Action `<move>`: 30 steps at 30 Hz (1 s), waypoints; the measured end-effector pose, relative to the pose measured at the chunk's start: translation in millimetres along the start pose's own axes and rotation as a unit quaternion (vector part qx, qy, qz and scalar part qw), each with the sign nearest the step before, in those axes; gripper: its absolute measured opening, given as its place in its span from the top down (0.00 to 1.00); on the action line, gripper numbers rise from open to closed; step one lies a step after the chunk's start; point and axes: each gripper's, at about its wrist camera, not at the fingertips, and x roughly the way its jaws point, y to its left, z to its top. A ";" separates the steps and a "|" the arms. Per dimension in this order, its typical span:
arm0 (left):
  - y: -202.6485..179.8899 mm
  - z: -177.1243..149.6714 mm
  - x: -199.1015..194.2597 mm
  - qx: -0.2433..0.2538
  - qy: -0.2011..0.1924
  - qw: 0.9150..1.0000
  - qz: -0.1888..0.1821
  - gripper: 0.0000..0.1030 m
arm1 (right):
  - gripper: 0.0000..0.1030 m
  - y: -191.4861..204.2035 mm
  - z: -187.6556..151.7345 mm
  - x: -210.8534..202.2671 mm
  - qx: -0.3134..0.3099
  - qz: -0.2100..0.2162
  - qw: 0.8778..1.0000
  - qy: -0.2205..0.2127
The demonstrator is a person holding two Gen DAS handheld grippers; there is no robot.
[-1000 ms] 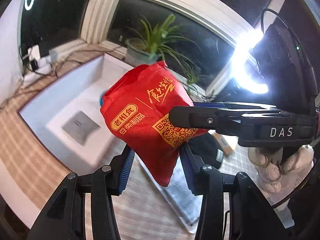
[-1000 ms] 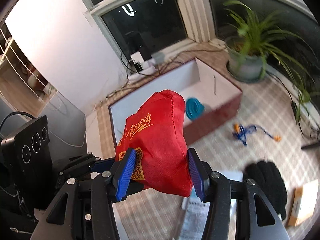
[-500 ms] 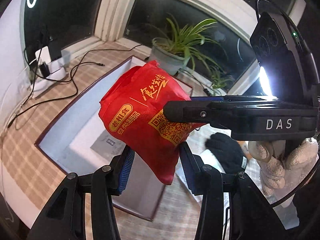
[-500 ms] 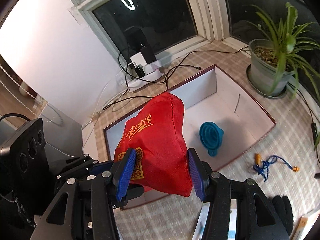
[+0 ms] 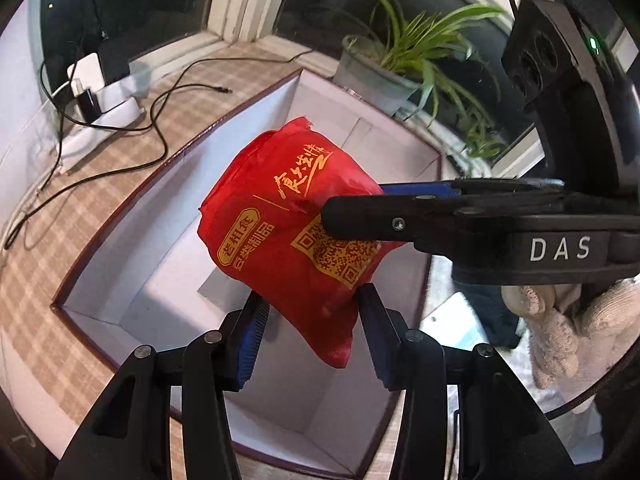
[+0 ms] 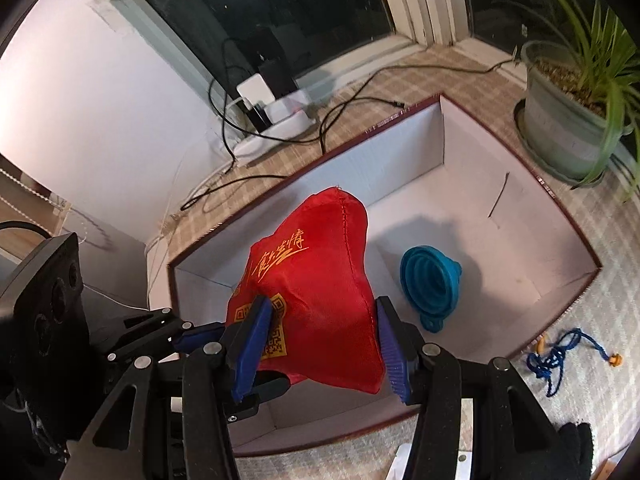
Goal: Organize soft objects
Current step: 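Open the left tool to drop the red pouch into the box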
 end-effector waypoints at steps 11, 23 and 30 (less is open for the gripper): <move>1.7 6.0 20.5 0.004 0.026 0.999 0.019 0.57 | 0.53 -11.7 6.6 22.0 0.009 -0.009 1.000 0.021; 1.0 8.3 4.1 0.001 0.010 1.000 0.026 0.57 | 0.52 -12.3 8.4 20.6 0.011 -0.032 0.999 0.015; 0.4 1.0 -20.4 -0.002 -0.009 1.000 0.016 0.57 | 0.52 -11.2 2.9 -6.9 0.012 -0.030 0.999 -0.016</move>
